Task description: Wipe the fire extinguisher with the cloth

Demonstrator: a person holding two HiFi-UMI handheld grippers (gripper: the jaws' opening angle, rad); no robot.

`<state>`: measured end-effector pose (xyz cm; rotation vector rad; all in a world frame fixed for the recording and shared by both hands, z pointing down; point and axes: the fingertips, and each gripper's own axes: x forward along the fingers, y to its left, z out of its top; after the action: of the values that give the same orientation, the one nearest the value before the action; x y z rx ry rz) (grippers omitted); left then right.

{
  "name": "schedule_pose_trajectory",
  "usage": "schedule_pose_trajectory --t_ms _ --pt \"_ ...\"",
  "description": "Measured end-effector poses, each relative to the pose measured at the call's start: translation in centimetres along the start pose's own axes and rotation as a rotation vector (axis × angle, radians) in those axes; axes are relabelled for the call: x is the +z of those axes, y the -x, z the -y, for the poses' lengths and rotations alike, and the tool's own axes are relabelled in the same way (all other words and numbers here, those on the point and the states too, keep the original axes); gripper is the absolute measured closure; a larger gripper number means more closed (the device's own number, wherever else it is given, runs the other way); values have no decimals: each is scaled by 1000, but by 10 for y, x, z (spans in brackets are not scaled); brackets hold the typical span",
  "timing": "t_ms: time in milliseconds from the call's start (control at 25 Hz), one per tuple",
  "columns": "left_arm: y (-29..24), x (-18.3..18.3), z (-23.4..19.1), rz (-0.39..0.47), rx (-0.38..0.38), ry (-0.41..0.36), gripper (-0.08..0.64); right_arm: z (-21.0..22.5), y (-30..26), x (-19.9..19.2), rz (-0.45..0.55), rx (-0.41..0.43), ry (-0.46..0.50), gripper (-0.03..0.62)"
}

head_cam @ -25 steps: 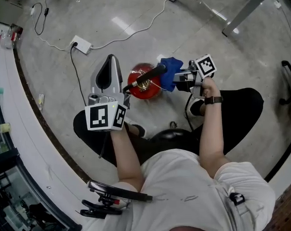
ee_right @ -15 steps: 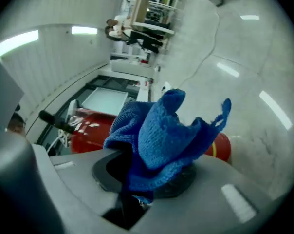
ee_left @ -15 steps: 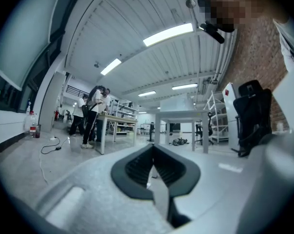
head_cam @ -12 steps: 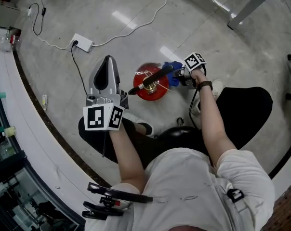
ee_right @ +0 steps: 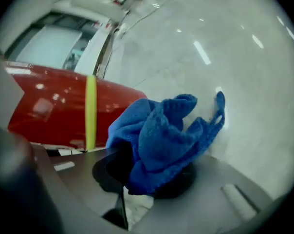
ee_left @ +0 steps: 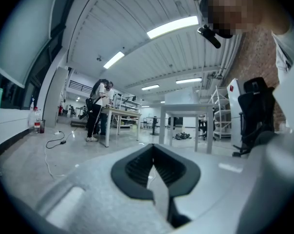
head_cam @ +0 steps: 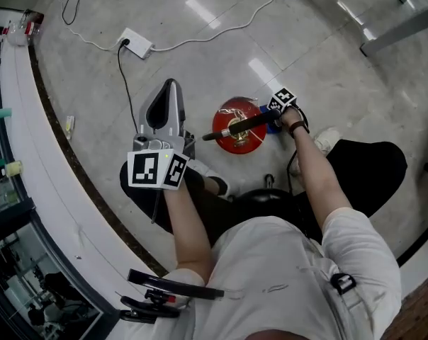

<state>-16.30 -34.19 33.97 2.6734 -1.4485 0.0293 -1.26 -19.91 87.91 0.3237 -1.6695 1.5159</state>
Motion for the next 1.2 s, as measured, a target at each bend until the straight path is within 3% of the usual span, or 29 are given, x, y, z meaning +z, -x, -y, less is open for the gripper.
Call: schedule_pose_trajectory --t_ms 80,120,160,200,280,320,360,400,480,560,600,720,840,920,1120,1200 --pt "-5 3 -7 6 -7 4 561 4 40 11 -47 -112 147 499" --pt "-7 6 -10 13 -7 4 561 -5 72 24 -9 -109 183 499" --pt "-9 9 -13 23 -6 3 561 -28 111 41 78 -41 195 499" --pt "-11 14 -13 35 -4 5 561 -64 155 59 196 84 190 499" --pt "-16 23 -9 62 -13 13 561 -148 245 86 428 411 141 499" --pt "-17 26 -6 72 -23 16 561 -185 283 92 503 546 138 499" --pt "-17 29 -4 81 -33 17 561 -215 311 92 536 619 207 500" --pt "-16 30 -3 86 -37 18 561 -241 329 87 523 640 343 500" --pt "-12 31 -9 90 -24 23 561 -286 337 59 368 651 632 500" --pt "-9 27 -18 82 3 31 561 -311 322 31 159 662 795 499" --pt "-7 25 -22 77 12 35 561 -316 311 25 78 665 818 499" --pt "-4 24 -28 69 24 39 561 -311 285 29 -37 693 760 499" --pt "0 26 -32 72 31 39 561 -302 282 35 -26 789 726 499" --pt "-2 24 -36 67 36 36 561 -283 273 42 -19 800 694 497" --pt "-8 5 -43 25 53 50 561 -186 176 45 -190 643 458 494" --pt "-8 -3 -48 25 76 77 561 -140 127 49 -226 512 354 494"
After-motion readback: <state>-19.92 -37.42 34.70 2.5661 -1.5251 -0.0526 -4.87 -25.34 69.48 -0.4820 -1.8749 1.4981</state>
